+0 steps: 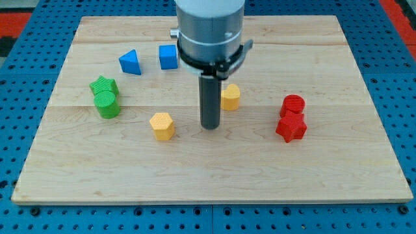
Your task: Place the yellow heart right to the blue cube
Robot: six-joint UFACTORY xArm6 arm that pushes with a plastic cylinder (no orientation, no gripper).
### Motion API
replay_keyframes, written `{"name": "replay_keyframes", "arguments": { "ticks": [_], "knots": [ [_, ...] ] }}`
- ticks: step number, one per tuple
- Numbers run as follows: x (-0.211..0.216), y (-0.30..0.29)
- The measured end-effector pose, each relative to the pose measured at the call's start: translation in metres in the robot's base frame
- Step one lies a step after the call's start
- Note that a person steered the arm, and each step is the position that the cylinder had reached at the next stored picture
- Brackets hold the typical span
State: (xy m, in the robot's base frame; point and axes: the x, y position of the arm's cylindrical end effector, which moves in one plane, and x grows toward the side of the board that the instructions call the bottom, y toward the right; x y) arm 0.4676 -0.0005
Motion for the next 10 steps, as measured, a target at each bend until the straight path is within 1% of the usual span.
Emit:
{"name": "replay_keyframes", "arguments": {
  "ticks": [1, 2, 3, 4, 6, 8, 9, 10],
  "knots": [
    [-0.041, 0.004],
    [-0.009, 0.009],
    [0.038, 0.011],
    [0.027, 0.038],
    [-0.04, 0.041],
    [-0.096, 0.045],
    [-0.113, 0.045],
    [-0.114, 0.045]
  ]
}}
